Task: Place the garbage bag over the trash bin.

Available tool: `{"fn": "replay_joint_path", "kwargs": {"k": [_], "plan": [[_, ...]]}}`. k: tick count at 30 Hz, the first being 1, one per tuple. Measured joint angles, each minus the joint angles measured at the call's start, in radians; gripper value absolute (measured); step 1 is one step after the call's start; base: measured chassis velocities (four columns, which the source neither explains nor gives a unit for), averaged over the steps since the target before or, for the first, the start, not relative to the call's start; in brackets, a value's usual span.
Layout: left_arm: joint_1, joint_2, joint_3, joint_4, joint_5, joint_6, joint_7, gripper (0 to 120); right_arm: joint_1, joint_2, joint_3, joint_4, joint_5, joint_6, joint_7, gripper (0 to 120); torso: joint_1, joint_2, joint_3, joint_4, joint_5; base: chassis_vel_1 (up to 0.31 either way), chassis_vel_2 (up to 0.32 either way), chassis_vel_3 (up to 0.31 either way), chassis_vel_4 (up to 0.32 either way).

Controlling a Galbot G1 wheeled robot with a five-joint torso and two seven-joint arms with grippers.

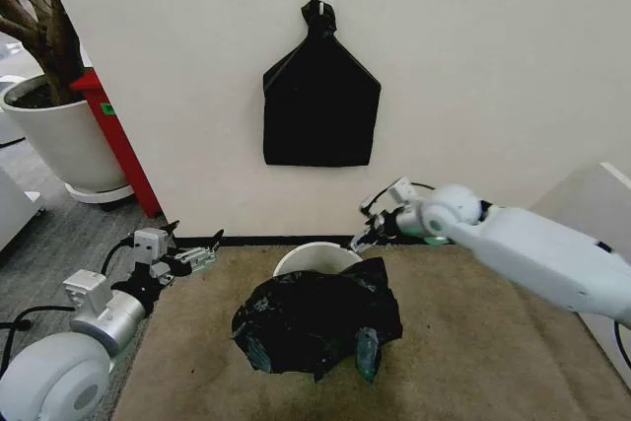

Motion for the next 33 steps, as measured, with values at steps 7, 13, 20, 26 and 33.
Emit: {"fn": "replay_joint_path", "kwargs": {"k": [7, 13, 20, 26, 33], "plan": [[0.005, -0.023, -0.002, -0.004, 0.01, -0.011, 0.027, 100, 0.044, 0.089, -0.087, -0.093, -0.039, 0.002, -0.025, 100, 0.0, 0.0, 0.0, 0.0001, -0.0003, 0.0, 0.0, 0.0, 0.0], [0.0, -0.027, 0.011, -0.001, 0.017, -0.018, 0.047, 100, 0.023, 0.153, -0.089, -0.195, -0.02, 0.002, -0.022, 95, 0.0, 0.0, 0.0, 0.0002, -0.0002, 0.0, 0.0, 0.0, 0.0], [-0.013, -0.027, 0.022, -0.001, 0.016, -0.025, 0.054, 100, 0.039, 0.175, -0.13, -0.252, 0.009, 0.003, -0.041, 73, 0.0, 0.0, 0.0, -0.0001, 0.0, 0.0, 0.0, 0.0, 0.0], [-0.044, -0.017, 0.025, 0.024, 0.014, -0.038, 0.065, 100, 0.071, 0.224, -0.179, -0.294, 0.045, 0.003, -0.055, 48, 0.0, 0.0, 0.0, 0.0002, -0.0002, 0.0, 0.0, 0.0, 0.0], [-0.052, -0.015, 0.01, 0.02, 0.01, -0.049, 0.061, 100, 0.069, 0.24, -0.191, -0.288, 0.045, 0.004, -0.061, 25, 0.0, 0.0, 0.0, -0.0001, 0.0001, 0.0, 0.0, 0.0, 0.0]]}}
